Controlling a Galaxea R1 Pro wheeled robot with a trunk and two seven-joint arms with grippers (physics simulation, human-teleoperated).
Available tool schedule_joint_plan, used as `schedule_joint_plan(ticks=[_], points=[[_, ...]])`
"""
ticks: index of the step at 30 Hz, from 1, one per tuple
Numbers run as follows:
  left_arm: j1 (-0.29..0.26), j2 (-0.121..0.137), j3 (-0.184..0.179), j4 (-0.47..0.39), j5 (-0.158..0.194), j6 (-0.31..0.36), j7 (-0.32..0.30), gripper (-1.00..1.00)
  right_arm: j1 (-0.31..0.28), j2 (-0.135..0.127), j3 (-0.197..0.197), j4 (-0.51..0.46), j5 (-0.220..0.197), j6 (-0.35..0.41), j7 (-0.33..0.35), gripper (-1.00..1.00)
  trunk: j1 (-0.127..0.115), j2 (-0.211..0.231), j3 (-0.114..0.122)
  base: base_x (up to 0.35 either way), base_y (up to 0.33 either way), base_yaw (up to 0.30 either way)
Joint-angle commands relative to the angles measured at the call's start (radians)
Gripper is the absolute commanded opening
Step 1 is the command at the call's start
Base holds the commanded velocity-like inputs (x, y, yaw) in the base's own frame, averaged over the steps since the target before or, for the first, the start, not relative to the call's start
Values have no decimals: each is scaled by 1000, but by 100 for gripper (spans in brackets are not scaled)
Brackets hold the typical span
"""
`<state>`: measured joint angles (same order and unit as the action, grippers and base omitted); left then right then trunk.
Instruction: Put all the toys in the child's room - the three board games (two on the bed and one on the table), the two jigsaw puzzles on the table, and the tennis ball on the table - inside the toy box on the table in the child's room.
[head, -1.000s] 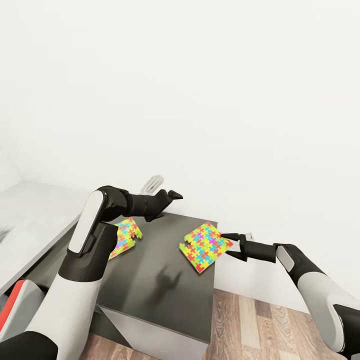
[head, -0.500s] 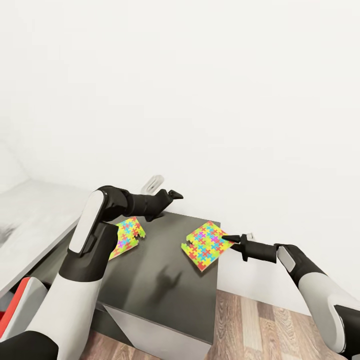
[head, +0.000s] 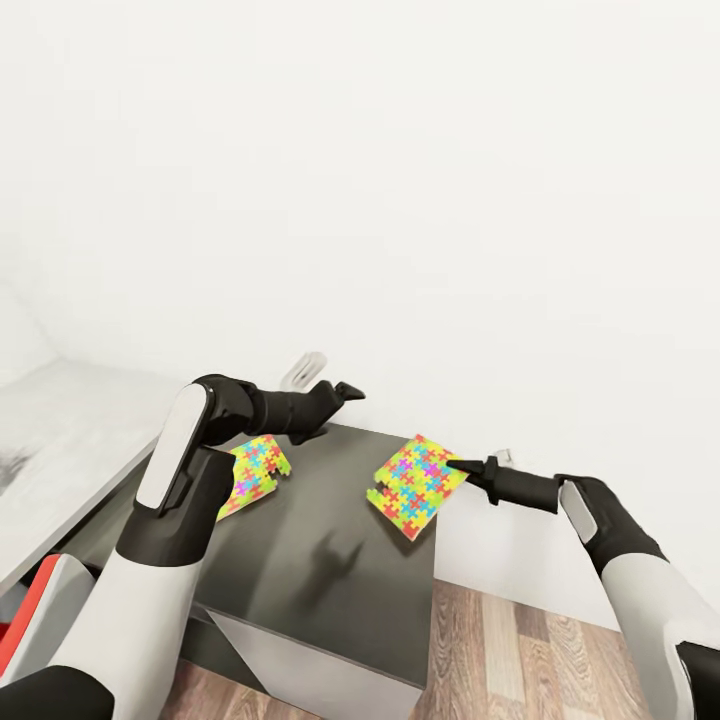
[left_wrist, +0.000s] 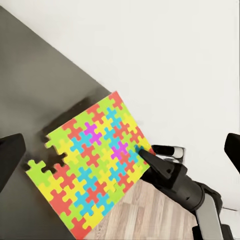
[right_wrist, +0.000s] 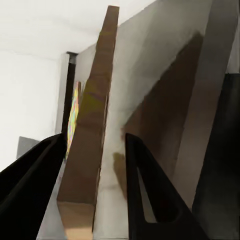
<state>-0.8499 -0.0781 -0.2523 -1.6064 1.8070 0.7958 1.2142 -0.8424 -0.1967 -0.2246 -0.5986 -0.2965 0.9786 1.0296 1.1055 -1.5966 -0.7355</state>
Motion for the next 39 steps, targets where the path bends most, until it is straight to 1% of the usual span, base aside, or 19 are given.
schedule_joint_plan(ticks=[1, 3, 7, 10, 11, 12, 13, 16, 17, 20, 22, 24, 28, 30, 33, 34, 37, 38, 39], points=[[-1, -1, 1, -1, 8, 6, 8, 100, 9, 1, -1, -26, 8, 2, 4, -100, 0, 0, -1, 0, 0, 0], [-1, 1, 1, -2, 13, 10, 4, 100, 41, 2, 1, -110, 8, 7, 4, -100, 0, 0, -1, 0, 0, 0], [4, 11, 9, -2, 15, 15, 2, 100, 52, 3, 4, -140, 7, 9, 4, -100, 0, 0, -1, 0, 0, 0], [29, 17, 59, -2, 18, 18, 1, 100, 55, 3, 6, -152, 8, 9, 5, -100, 0, 0, -1, 0, 0, 0], [46, 20, 94, -3, 19, 25, -1, 100, 56, 3, 6, -164, 8, 9, 5, -100, 0, 0, -1, 0, 0, 0], [54, 20, 111, -3, 19, 28, -2, 100, 56, 2, 6, -174, 8, 9, 5, -100, 0, 0, -1, 0, 0, 0], [65, 22, 142, -3, 20, 33, -8, 100, 58, 2, 6, -200, 8, 9, 5, -100, 0, 0, -1, 0, 0, 0], [77, 23, 177, -3, 21, 39, -30, 100, 82, 2, 7, -267, 8, 9, 14, -100, 0, 0, -1, 0, 0, 0], [80, 22, 189, -3, 22, 42, -49, 100, 112, 2, 7, -343, 8, 9, 45, -100, 0, 0, -1, 0, 0, 0], [77, 21, 192, -3, 33, 44, -61, 100, 144, 1, 6, -434, 9, 9, 87, -100, 0, 0, -1, 0, 0, 0], [73, 19, 194, -3, 55, 44, -67, 100, 175, -1, 3, -518, 9, 10, 114, -100, 0, 0, -1, 0, 0, 0], [69, 18, 197, -3, 73, 44, -71, 100, 193, -5, 1, -587, 12, 45, 128, -100, 0, 0, -1, 0, 0, 0], [40, 21, 202, -3, 86, 45, -71, 100, 206, -14, 1, -703, 18, 69, 136, -100, 0, 0, -1, 0, 0, 0], [15, 23, 204, -3, 94, 45, -70, 100, 210, -31, 3, -767, 18, 69, 139, -100, 0, 0, -1, 0, 0, 50], [-33, 24, 219, -3, 162, 43, -61, 100, 214, -61, 5, -832, 14, 69, 141, -100, 0, 0, -3, 0, 0, 139], [-63, 24, 233, -3, 193, 42, -35, 100, 214, -70, 5, -853, 14, 69, 142, -100, 0, 0, -5, 0, 0, 144], [-95, 24, 243, -3, 214, 41, 15, 100, 213, -76, 8, -868, 12, 69, 142, -100, 0, 0, -9, 0, 0, 141], [-113, 22, 254, -3, 224, 29, 57, 100, 205, -79, 5, -885, 11, 69, 143, -100, 0, 0, -10, 0, 0, 221], [-114, 22, 258, -3, 225, 28, 59, 100, 204, -80, 5, -887, 11, 69, 144, -100, 0, 0, -11, 0, 0, 228]])
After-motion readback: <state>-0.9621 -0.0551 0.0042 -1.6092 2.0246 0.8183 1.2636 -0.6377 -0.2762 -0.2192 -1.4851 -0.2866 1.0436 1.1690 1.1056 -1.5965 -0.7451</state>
